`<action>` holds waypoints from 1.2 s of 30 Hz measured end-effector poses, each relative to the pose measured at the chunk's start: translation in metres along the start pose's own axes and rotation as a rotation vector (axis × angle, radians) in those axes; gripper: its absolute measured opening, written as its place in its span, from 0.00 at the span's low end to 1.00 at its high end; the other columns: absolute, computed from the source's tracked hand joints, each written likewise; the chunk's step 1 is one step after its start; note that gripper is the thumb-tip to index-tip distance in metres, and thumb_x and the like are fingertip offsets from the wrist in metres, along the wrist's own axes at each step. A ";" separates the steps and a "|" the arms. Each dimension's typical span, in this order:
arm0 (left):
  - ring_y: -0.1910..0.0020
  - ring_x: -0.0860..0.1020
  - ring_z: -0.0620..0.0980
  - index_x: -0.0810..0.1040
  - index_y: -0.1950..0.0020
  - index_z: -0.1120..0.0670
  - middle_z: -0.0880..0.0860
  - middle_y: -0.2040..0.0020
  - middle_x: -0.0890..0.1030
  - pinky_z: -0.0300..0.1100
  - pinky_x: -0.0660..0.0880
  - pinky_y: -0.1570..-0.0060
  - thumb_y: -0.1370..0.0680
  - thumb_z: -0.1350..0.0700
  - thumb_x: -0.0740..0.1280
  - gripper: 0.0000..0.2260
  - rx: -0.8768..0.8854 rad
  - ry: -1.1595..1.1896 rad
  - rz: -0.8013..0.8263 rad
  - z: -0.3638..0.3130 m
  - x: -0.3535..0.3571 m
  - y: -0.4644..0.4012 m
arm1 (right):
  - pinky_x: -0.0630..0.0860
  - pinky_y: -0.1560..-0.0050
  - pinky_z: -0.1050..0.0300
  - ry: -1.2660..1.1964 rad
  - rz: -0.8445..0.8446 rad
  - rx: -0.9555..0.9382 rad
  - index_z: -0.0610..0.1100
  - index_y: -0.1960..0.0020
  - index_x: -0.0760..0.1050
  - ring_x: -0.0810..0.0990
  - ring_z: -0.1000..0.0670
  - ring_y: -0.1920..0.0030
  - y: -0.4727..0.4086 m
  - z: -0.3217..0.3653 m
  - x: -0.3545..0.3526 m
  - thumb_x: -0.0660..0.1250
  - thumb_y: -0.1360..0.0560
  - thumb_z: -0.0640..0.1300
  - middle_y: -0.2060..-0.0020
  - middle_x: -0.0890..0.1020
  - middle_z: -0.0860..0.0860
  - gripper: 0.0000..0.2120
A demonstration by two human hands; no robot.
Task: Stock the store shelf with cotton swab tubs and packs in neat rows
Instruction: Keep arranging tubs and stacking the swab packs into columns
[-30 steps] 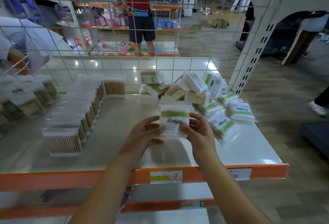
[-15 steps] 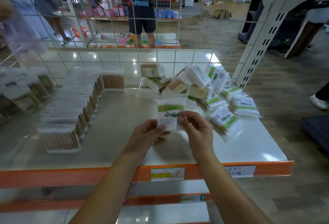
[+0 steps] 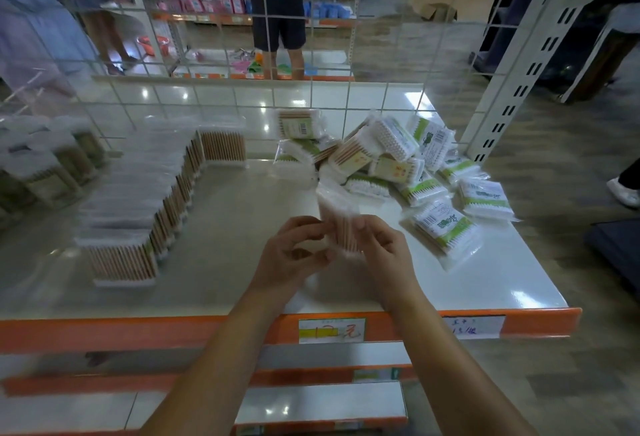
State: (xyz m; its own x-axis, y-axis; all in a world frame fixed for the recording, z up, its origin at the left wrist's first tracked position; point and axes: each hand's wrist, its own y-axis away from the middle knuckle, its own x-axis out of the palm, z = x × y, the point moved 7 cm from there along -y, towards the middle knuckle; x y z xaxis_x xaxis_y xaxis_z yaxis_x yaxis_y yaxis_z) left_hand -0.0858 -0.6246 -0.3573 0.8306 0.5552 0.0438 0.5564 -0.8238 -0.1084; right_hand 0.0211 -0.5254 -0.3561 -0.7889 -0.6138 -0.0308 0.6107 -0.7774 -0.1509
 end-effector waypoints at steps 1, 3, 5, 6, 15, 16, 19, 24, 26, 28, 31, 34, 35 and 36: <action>0.54 0.78 0.42 0.81 0.53 0.51 0.49 0.49 0.76 0.36 0.75 0.56 0.37 0.60 0.73 0.14 0.019 -0.032 0.007 -0.002 0.002 0.000 | 0.74 0.57 0.57 0.004 0.013 0.011 0.45 0.55 0.80 0.80 0.53 0.57 0.000 -0.001 0.001 0.68 0.33 0.58 0.59 0.82 0.50 0.17; 0.59 0.78 0.42 0.80 0.53 0.49 0.48 0.50 0.75 0.34 0.75 0.59 0.37 0.60 0.72 0.14 0.031 -0.057 0.012 -0.004 0.002 0.000 | 0.76 0.58 0.54 0.029 0.001 0.026 0.45 0.54 0.79 0.81 0.52 0.57 0.000 -0.004 0.000 0.73 0.36 0.53 0.61 0.83 0.51 0.16; 0.61 0.78 0.44 0.80 0.52 0.47 0.46 0.50 0.75 0.33 0.74 0.60 0.34 0.63 0.73 0.15 0.036 -0.100 0.019 -0.005 0.002 0.001 | 0.77 0.57 0.44 0.020 -0.047 0.013 0.42 0.54 0.77 0.81 0.42 0.56 0.000 -0.006 -0.005 0.74 0.38 0.54 0.59 0.82 0.43 0.19; 0.61 0.77 0.44 0.80 0.51 0.47 0.46 0.49 0.75 0.32 0.73 0.60 0.32 0.66 0.73 0.17 0.041 -0.129 0.027 -0.004 0.003 0.001 | 0.76 0.57 0.41 0.010 -0.070 0.003 0.40 0.54 0.76 0.80 0.37 0.56 0.000 -0.007 -0.007 0.74 0.38 0.54 0.59 0.81 0.39 0.21; 0.49 0.75 0.37 0.78 0.50 0.39 0.42 0.48 0.77 0.31 0.72 0.53 0.31 0.50 0.67 0.11 0.230 -0.407 0.045 -0.050 -0.047 0.017 | 0.76 0.47 0.43 -0.166 -0.089 0.064 0.44 0.51 0.77 0.81 0.46 0.52 -0.003 -0.009 0.000 0.65 0.28 0.29 0.60 0.84 0.49 0.13; 0.48 0.75 0.37 0.80 0.50 0.39 0.42 0.47 0.77 0.30 0.71 0.52 0.30 0.48 0.66 0.11 0.271 -0.443 0.032 -0.061 -0.060 0.021 | 0.77 0.47 0.45 -0.134 -0.067 0.064 0.44 0.49 0.77 0.81 0.47 0.52 -0.004 -0.008 0.006 0.64 0.28 0.28 0.60 0.84 0.50 0.14; 0.48 0.75 0.38 0.81 0.48 0.46 0.43 0.47 0.76 0.25 0.67 0.47 0.28 0.50 0.64 0.11 0.450 -0.637 -0.056 -0.094 -0.104 0.035 | 0.78 0.53 0.55 -0.081 -0.002 0.013 0.43 0.47 0.76 0.81 0.52 0.54 -0.013 0.002 0.035 0.64 0.28 0.28 0.60 0.84 0.53 0.15; 0.49 0.72 0.48 0.82 0.49 0.58 0.47 0.48 0.75 0.32 0.67 0.45 0.28 0.53 0.62 0.15 0.635 -1.088 -0.140 -0.112 -0.170 0.054 | 0.79 0.57 0.57 -0.049 0.036 -0.011 0.42 0.50 0.74 0.80 0.55 0.55 -0.037 0.014 0.099 0.65 0.32 0.31 0.56 0.80 0.47 0.12; 0.47 0.71 0.50 0.81 0.46 0.57 0.50 0.47 0.77 0.43 0.70 0.47 0.29 0.52 0.61 0.17 0.646 -1.227 -0.100 -0.103 -0.189 0.057 | 0.79 0.56 0.52 0.036 0.013 -0.009 0.40 0.49 0.73 0.80 0.50 0.53 -0.051 0.013 0.119 0.64 0.29 0.28 0.55 0.79 0.45 0.12; 0.45 0.70 0.51 0.76 0.42 0.53 0.50 0.45 0.75 0.47 0.68 0.46 0.30 0.49 0.60 0.18 0.618 -1.279 -0.082 -0.092 -0.205 0.057 | 0.79 0.53 0.46 0.145 -0.036 0.000 0.40 0.49 0.73 0.79 0.44 0.51 -0.067 0.010 0.134 0.64 0.28 0.29 0.55 0.79 0.44 0.11; 0.44 0.69 0.52 0.71 0.40 0.50 0.49 0.43 0.72 0.46 0.63 0.45 0.30 0.46 0.60 0.20 0.599 -1.324 -0.098 -0.082 -0.219 0.056 | 0.79 0.53 0.44 0.269 -0.093 0.002 0.37 0.48 0.73 0.79 0.41 0.51 -0.091 0.011 0.152 0.65 0.28 0.32 0.53 0.79 0.40 0.09; 0.46 0.70 0.54 0.71 0.42 0.51 0.50 0.43 0.71 0.48 0.64 0.49 0.29 0.48 0.60 0.17 0.618 -1.338 -0.130 -0.075 -0.225 0.054 | 0.79 0.57 0.54 0.470 -0.150 -0.067 0.36 0.47 0.73 0.77 0.47 0.52 -0.111 0.024 0.170 0.65 0.27 0.33 0.51 0.79 0.42 0.09; 0.46 0.70 0.54 0.72 0.43 0.52 0.50 0.44 0.71 0.48 0.64 0.50 0.29 0.49 0.59 0.16 0.616 -1.338 -0.146 -0.073 -0.225 0.054 | 0.79 0.57 0.56 0.501 -0.158 -0.083 0.36 0.47 0.73 0.77 0.48 0.52 -0.116 0.028 0.176 0.65 0.27 0.33 0.51 0.78 0.43 0.09; 0.46 0.70 0.54 0.72 0.43 0.52 0.50 0.44 0.72 0.48 0.64 0.50 0.29 0.51 0.59 0.16 0.607 -1.331 -0.163 -0.071 -0.225 0.054 | 0.77 0.57 0.57 0.516 -0.163 -0.093 0.37 0.47 0.73 0.76 0.48 0.52 -0.120 0.031 0.182 0.65 0.27 0.33 0.52 0.78 0.44 0.09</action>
State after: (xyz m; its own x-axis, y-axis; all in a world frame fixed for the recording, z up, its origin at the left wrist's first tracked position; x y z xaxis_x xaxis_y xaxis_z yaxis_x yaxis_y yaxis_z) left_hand -0.2407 -0.8017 -0.3028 -0.0600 0.6055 -0.7936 0.2655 -0.7567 -0.5974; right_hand -0.1936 -0.5476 -0.3130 -0.8185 -0.3209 -0.4766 0.4876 -0.8268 -0.2806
